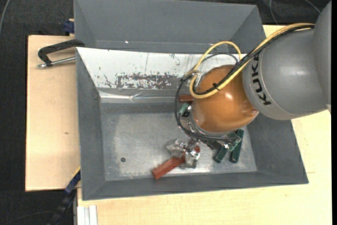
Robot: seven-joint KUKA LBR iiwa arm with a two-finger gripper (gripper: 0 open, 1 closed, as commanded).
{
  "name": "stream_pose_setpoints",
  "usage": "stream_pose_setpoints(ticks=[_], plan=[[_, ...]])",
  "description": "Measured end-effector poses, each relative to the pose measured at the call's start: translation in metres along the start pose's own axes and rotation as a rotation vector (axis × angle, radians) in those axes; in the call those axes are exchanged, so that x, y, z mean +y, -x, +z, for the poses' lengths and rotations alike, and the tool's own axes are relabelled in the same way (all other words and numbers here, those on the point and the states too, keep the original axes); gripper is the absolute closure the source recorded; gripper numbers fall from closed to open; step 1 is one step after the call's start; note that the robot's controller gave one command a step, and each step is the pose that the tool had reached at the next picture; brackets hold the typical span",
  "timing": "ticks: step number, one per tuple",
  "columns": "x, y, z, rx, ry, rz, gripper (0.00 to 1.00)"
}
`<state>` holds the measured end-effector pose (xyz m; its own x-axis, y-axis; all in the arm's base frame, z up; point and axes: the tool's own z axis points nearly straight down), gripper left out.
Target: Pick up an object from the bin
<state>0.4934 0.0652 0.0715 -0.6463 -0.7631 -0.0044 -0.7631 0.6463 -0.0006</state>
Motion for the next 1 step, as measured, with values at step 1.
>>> stream_pose_setpoints(ticks=[1], plan=[[-0.0009, 0.0032, -0.0748, -0.006, -0.006, 0.002, 1.0]])
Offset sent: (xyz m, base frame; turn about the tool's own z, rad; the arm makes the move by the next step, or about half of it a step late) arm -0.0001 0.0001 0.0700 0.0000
